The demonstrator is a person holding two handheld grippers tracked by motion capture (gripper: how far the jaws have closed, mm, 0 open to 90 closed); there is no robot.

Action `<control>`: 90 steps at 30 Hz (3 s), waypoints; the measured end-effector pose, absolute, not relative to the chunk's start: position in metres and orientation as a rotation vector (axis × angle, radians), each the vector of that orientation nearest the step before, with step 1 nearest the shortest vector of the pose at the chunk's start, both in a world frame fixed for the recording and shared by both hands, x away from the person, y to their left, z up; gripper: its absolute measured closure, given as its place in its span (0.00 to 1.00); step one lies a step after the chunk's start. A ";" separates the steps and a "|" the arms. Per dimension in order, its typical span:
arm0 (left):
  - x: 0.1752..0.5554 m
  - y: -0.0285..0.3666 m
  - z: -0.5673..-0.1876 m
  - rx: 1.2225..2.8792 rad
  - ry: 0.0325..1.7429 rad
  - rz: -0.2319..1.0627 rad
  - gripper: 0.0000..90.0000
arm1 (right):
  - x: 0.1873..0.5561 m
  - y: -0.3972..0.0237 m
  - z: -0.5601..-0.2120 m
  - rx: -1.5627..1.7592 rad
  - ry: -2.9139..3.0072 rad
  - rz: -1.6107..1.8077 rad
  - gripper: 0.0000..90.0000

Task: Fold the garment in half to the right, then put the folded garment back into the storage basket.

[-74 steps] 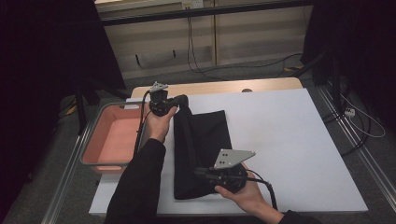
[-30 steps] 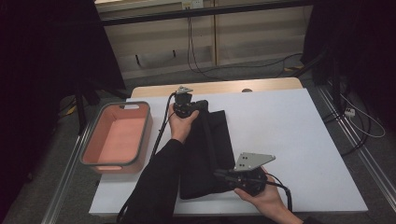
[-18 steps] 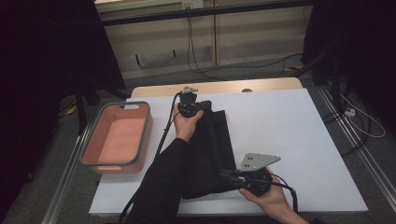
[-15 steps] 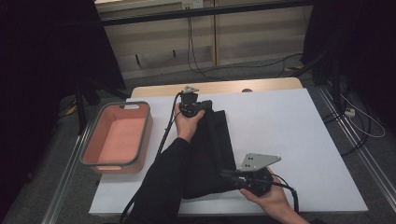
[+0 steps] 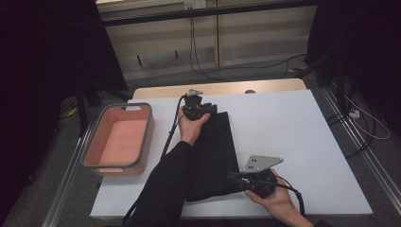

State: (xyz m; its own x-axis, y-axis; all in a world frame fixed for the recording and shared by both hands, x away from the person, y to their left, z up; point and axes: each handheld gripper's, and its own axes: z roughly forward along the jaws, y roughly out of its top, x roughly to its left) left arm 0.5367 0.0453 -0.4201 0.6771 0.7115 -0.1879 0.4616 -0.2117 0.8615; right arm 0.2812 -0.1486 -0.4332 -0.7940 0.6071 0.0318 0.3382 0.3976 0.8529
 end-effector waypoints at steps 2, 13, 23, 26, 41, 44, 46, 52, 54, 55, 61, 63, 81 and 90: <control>0.536 0.046 -0.420 1.856 0.923 0.299 0.66 | 0.282 -0.150 -0.434 0.837 2.374 1.343 0.96; 0.529 0.063 -0.411 1.878 0.941 0.354 0.38 | 0.284 -0.152 -0.437 0.854 2.376 1.316 0.96; 0.513 0.080 -0.402 1.881 0.926 0.403 0.26 | 0.282 -0.157 -0.440 0.882 2.368 1.308 0.96; 0.504 0.088 -0.403 1.879 0.921 0.419 0.24 | 0.280 -0.161 -0.442 0.906 2.365 1.308 0.96; 0.466 0.105 -0.400 1.864 0.868 0.422 0.20 | 0.275 -0.173 -0.449 0.976 2.376 1.277 0.91; 0.456 0.109 -0.402 1.891 0.833 0.423 0.20 | 0.275 -0.175 -0.451 1.010 2.371 1.273 0.82; 0.454 0.110 -0.403 1.893 0.830 0.420 0.19 | 0.276 -0.177 -0.452 1.039 2.359 1.265 0.77; 0.442 0.115 -0.407 1.916 0.808 0.424 0.17 | 0.274 -0.185 -0.451 1.081 2.328 1.267 0.69; 0.440 0.117 -0.407 1.929 0.798 0.430 0.16 | 0.274 -0.186 -0.450 1.079 2.322 1.270 0.68; 0.437 0.118 -0.407 1.933 0.797 0.436 0.16 | 0.274 -0.186 -0.450 1.080 2.313 1.271 0.67; 0.428 0.128 -0.408 1.943 0.793 0.436 0.13 | 0.276 -0.183 -0.447 1.049 2.300 1.310 0.62; 0.424 0.132 -0.412 1.936 0.774 0.420 0.11 | 0.278 -0.182 -0.447 1.032 2.287 1.332 0.59; 0.388 0.139 -0.423 1.978 0.701 0.431 0.05 | 0.279 -0.171 -0.448 0.929 2.357 1.387 0.43; 0.375 0.152 -0.427 1.966 0.741 0.432 0.05 | 0.283 -0.162 -0.447 0.894 2.396 1.381 0.33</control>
